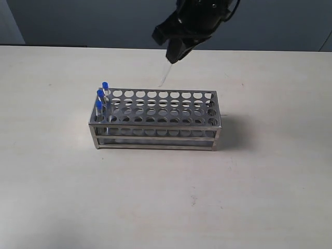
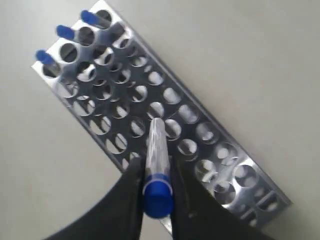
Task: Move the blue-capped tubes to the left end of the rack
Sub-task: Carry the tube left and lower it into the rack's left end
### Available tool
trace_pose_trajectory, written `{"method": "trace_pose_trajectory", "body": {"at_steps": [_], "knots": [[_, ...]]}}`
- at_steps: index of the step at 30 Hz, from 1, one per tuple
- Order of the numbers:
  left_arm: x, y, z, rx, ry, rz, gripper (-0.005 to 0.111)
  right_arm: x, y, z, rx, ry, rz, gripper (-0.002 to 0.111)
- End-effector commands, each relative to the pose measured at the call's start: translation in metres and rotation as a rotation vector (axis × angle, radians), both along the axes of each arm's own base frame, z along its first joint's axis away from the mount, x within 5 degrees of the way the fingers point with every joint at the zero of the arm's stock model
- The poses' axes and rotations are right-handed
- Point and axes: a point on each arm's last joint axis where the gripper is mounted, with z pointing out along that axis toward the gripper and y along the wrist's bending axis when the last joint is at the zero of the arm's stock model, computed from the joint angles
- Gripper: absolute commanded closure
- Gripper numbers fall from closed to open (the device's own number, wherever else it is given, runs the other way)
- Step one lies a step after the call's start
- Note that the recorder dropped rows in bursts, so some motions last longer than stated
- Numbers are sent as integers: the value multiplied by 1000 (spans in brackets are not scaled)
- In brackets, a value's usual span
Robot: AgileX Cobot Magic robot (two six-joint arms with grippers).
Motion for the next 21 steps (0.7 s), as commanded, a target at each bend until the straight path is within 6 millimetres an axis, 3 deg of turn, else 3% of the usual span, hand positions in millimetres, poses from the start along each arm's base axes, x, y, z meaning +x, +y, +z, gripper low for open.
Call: {"method": "trace_pose_trajectory", "body": {"at_steps": [1,6,10,21], "knots": [[0,0,0,0,-11,-8,106,-26,32,7,10,-23,131,109],[0,0,0,0,-11,-8,106,-47,74,10,-19,-92,258,109],[0,0,0,0,-11,-8,106,-41,97,0,-17,-104,284,109],[0,0,0,0,-11,-8,106,-34,109,-18,-1,-54,275,109]]}}
